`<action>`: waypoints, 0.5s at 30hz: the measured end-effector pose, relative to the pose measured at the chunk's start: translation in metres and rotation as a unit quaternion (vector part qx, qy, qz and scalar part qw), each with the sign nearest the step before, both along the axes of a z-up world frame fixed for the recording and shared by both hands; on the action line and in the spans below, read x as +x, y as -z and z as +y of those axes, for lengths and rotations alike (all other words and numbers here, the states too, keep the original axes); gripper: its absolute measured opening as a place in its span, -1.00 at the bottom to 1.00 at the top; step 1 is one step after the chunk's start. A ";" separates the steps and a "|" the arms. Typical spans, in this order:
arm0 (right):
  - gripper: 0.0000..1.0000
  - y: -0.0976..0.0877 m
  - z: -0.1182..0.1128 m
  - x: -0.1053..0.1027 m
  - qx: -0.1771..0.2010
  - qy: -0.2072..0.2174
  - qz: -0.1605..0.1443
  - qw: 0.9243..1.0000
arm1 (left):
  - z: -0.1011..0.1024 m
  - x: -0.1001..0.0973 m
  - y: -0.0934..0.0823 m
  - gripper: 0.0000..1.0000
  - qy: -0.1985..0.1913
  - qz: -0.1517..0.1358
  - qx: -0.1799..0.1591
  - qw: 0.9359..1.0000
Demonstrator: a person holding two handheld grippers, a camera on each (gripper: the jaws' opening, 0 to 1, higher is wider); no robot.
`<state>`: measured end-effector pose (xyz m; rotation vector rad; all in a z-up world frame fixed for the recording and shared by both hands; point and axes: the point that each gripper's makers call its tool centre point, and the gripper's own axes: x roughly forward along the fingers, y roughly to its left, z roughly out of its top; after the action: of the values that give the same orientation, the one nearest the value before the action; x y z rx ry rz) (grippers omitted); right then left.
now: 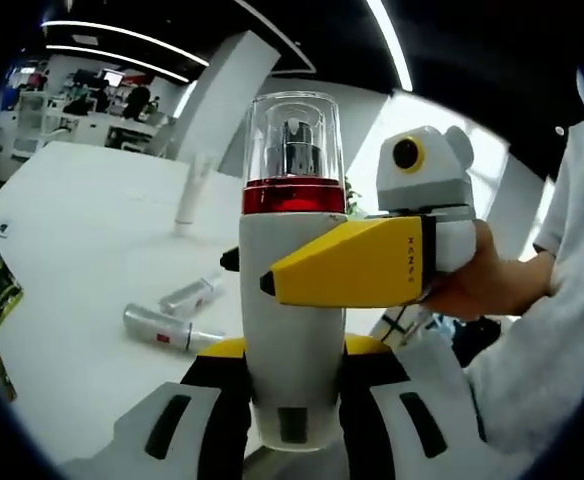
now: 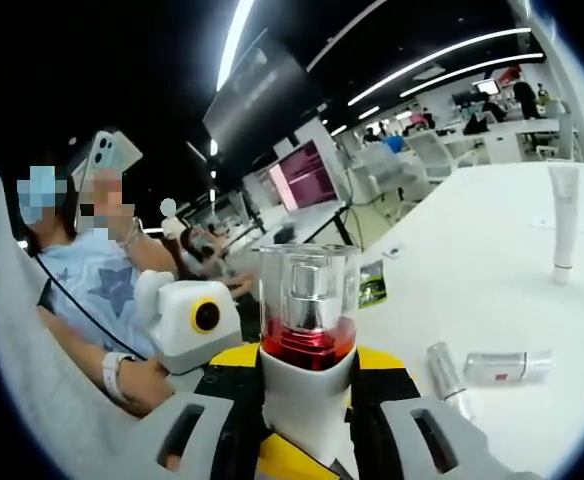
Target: Arrange the skincare products in the storage area until every visible bottle or jar stands upright without overlapping.
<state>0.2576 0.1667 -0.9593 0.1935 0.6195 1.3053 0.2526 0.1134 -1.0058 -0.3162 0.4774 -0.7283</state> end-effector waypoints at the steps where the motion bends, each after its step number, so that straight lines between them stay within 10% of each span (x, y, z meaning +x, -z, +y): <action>1: -0.45 0.000 -0.001 0.002 0.000 0.002 -0.001 1.000 | 0.001 0.000 0.002 -0.45 0.000 0.001 0.011 1.000; 15: -0.44 -0.009 -0.031 0.081 0.014 0.067 -0.019 0.997 | 0.007 -0.015 0.042 -0.42 0.031 -0.002 0.208 0.978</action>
<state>0.3384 0.1360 -0.9500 0.2299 0.5472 1.1869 0.2377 0.1200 -1.0473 0.0935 0.6253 -0.6704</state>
